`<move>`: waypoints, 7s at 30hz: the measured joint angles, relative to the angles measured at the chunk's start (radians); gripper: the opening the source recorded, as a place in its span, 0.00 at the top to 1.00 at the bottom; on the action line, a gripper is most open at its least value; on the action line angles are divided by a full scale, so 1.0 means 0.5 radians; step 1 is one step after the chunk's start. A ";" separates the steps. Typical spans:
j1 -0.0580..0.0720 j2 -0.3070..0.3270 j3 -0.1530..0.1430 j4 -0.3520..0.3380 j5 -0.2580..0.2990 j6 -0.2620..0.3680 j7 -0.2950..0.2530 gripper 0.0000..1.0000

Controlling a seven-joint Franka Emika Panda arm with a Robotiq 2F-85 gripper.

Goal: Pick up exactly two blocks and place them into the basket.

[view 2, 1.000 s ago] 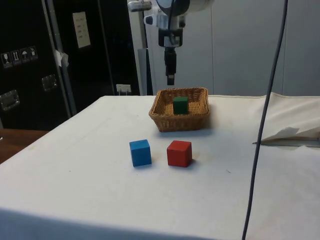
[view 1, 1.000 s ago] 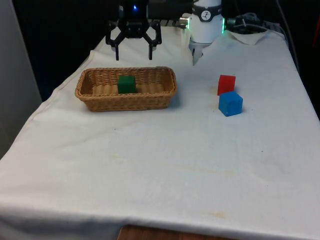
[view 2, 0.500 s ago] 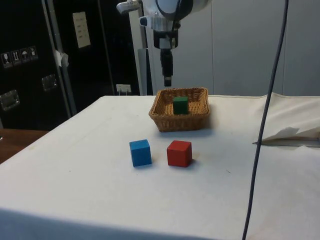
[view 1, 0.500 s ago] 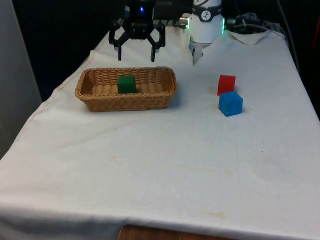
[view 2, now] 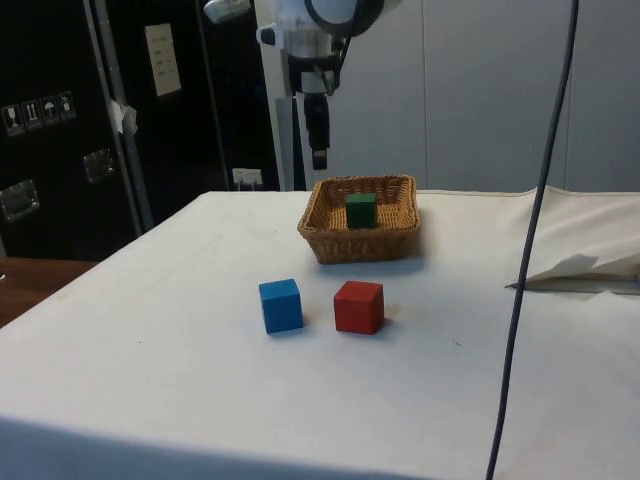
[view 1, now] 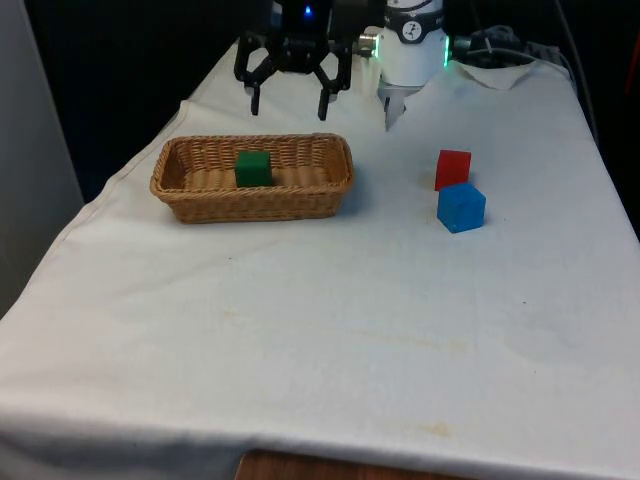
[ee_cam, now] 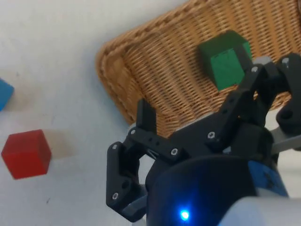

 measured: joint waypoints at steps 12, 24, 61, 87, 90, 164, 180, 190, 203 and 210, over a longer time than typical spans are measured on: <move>0.010 -0.088 0.150 0.018 -0.048 -0.122 0.154 0.00; 0.018 -0.120 0.304 0.034 -0.044 -0.200 0.284 0.00; 0.030 0.076 0.782 0.082 -0.002 -0.172 0.674 0.00; 0.026 0.310 0.852 0.084 0.020 0.126 0.546 0.00; 0.026 0.320 0.864 0.086 0.020 0.142 0.544 0.00; -0.008 0.506 0.844 0.042 0.120 0.288 0.232 0.04; -0.016 0.502 0.844 0.046 0.120 0.288 0.230 0.99; -0.016 0.364 0.846 0.002 0.122 0.208 0.302 0.99; -0.016 0.166 0.846 -0.042 0.122 0.088 0.422 0.99; -0.016 0.134 0.846 -0.042 0.144 0.076 0.490 0.99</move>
